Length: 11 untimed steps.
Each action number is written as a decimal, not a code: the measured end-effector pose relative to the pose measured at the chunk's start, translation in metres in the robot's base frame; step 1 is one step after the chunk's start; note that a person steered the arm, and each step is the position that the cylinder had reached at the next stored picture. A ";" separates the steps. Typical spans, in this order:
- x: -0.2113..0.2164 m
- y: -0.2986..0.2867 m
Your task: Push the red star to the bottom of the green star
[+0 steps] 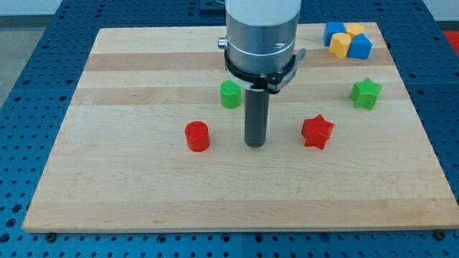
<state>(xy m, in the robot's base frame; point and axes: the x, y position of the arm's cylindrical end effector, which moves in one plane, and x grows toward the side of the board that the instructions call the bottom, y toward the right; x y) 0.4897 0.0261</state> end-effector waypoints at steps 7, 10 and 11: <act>-0.004 0.121; -0.004 0.139; -0.004 0.151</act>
